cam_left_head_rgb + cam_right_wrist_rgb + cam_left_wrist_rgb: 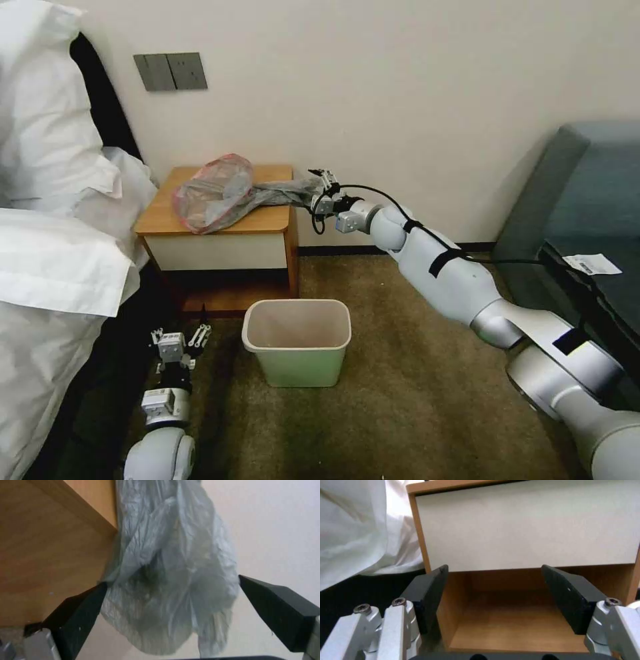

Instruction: Pick up the garbage bag from the table and place it over the trash can.

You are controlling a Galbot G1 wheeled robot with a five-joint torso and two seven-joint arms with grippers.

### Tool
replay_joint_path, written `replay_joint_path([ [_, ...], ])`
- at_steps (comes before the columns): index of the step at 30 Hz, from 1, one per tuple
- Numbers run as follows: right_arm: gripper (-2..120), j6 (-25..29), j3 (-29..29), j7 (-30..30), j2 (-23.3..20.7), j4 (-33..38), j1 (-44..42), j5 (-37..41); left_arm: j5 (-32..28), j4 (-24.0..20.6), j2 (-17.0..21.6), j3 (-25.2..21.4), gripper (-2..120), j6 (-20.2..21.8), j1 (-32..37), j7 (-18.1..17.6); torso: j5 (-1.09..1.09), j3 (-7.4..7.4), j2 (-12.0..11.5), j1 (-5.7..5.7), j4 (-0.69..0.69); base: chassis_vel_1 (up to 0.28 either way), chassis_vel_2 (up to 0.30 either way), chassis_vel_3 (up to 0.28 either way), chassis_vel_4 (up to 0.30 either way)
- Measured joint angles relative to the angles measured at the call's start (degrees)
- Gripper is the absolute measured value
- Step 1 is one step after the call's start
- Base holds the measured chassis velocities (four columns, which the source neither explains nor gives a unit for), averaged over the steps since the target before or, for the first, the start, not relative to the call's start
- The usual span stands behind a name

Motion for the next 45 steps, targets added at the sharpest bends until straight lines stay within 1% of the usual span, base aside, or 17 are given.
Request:
replay_joint_path([
  [4,100,-0.2,-0.5,0.0,0.4,-0.5,0.5,0.8,0.2,0.2,-0.1,0.0,74,-0.2,0.0,0.0,0.0,0.0,0.0,0.0,-0.02,0.0,0.0,0.0,0.0],
  [7,100,-0.9,-1.2,-1.1,0.6,-0.2,0.7,1.3,0.4,0.2,-0.3,0.0,74,-0.3,0.1,-0.1,0.01,0.0,0.0,0.0,0.01,0.0,0.0,0.0,0.0],
  [10,100,-1.7,-2.2,-2.9,-0.6,2.4,0.5,2.0,0.5,0.2,-0.4,-0.2,74,-0.4,0.5,-0.1,0.0,0.0,0.0,-0.01,0.02,0.0,0.0,0.0,0.0],
  [12,100,-2.7,-3.7,-3.4,-2.4,4.9,-0.2,3.7,0.6,0.3,-0.4,-0.7,74,-1.0,0.7,-0.2,0.01,0.0,0.0,-0.01,-0.02,0.0,0.0,0.0,0.0],
  [15,100,-3.1,-3.9,-3.3,-2.6,5.3,-0.4,4.3,0.7,0.5,-0.4,-0.8,74,-1.4,0.8,-0.2,0.01,-0.01,0.0,-0.01,-0.02,0.0,0.0,0.0,0.0],
  [18,100,-3.1,-3.7,-2.8,-2.0,4.3,-0.4,4.5,0.8,0.5,-0.4,-0.9,74,-1.5,0.9,-0.2,0.01,0.0,0.0,-0.01,0.0,0.0,0.0,0.0,0.0],
  [21,100,-2.4,-3.7,-1.7,-0.3,1.4,0.6,4.6,0.9,0.5,-0.5,-0.9,74,-1.5,0.7,-0.2,0.0,0.0,0.0,-0.01,0.0,0.0,0.0,0.0,0.0],
  [31,100,-1.4,-4.2,-1.6,0.3,-2.2,2.2,4.5,1.0,0.3,-0.6,-1.0,73,-1.5,0.8,-0.3,0.0,0.0,0.0,-0.01,0.0,0.0,0.0,0.0,0.0],
  [32,94,-1.3,-4.2,-1.6,0.4,-2.3,2.2,4.5,1.0,0.4,-0.6,-1.0,73,-1.5,0.8,-0.3,0.0,0.0,0.0,0.0,0.0,0.0,0.0,0.0,0.0],
  [33,94,-1.3,-4.2,-1.6,0.4,-2.3,2.2,4.5,1.0,0.4,-0.6,-1.0,73,-1.5,0.8,-0.3,0.0,0.0,0.0,0.0,0.0,0.0,0.0,0.0,0.0],
  [34,90,-1.3,-4.2,-1.5,0.4,-2.4,2.2,4.5,1.1,0.4,-0.6,-1.0,73,-1.5,0.8,-0.3,0.0,0.0,0.0,-0.01,0.0,0.0,0.0,0.0,0.0],
  [36,82,-1.3,-4.2,-1.5,0.4,-2.4,2.5,4.6,1.2,0.4,-0.6,-0.8,73,-1.5,0.8,-0.3,0.0,0.0,0.0,-0.01,0.0,0.0,0.0,0.0,0.0],
  [37,75,-1.3,-4.2,-1.6,0.4,-2.3,2.6,4.6,1.3,0.5,-0.7,-0.8,73,-1.5,0.7,-0.3,0.0,0.0,0.0,-0.01,0.0,0.0,0.0,0.0,0.0],
  [38,75,-1.3,-4.2,-1.6,0.4,-2.3,2.6,4.6,1.3,0.5,-0.7,-0.8,73,-1.5,0.7,-0.3,0.0,0.0,0.0,-0.01,0.0,0.0,0.0,0.0,0.0],
  [41,62,-1.3,-4.2,-1.6,0.5,-2.2,3.0,4.6,1.4,0.8,-0.7,-0.7,73,-1.5,0.7,-0.3,0.0,0.0,0.0,-0.01,0.0,0.0,0.0,0.0,0.0],
  [43,59,-1.3,-4.3,-1.6,0.6,-2.2,3.0,4.6,1.5,0.8,-0.8,-0.7,73,-1.5,0.7,-0.3,0.0,0.0,0.0,-0.01,0.0,0.0,0.0,0.0,0.0],
  [45,49,-1.3,-4.5,-1.6,0.5,-2.0,3.1,4.7,1.5,0.9,-0.8,-0.6,73,-1.6,0.8,-0.4,0.01,0.0,0.0,-0.01,0.0,0.0,0.0,0.0,0.0],
])
